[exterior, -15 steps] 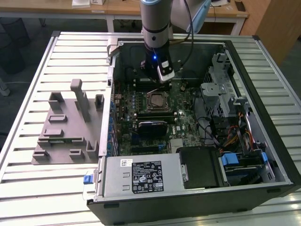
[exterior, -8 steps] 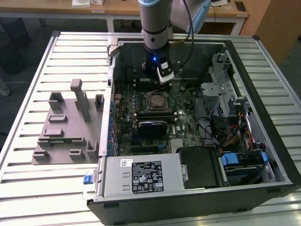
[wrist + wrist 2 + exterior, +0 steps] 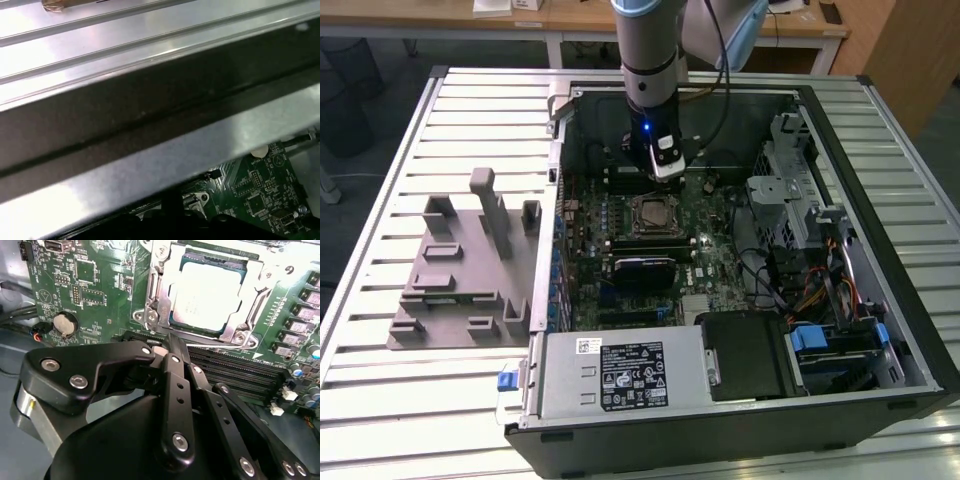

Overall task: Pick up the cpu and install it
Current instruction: 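Install the first cpu locking lever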

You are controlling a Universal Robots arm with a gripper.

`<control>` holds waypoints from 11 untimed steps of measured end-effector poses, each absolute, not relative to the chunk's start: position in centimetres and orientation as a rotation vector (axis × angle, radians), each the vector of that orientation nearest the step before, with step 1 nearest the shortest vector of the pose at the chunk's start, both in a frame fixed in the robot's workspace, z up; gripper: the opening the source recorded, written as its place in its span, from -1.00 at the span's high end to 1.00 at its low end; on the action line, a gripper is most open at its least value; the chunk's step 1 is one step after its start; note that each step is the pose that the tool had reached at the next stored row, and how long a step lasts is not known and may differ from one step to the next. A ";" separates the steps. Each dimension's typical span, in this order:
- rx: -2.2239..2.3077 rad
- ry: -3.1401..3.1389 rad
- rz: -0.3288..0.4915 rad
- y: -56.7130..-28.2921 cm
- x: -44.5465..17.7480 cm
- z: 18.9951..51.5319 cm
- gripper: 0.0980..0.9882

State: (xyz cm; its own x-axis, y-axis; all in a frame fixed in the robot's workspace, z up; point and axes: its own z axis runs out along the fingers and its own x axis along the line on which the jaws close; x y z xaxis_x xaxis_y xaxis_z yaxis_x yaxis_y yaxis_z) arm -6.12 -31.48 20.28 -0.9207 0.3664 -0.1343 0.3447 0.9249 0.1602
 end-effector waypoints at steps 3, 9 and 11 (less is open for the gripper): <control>0.551 2.920 0.194 -31.3 -6.1 20.2 0.98; 0.560 2.917 0.182 -30.8 -6.3 20.1 0.98; 0.566 2.915 0.177 -30.8 -6.4 20.1 0.98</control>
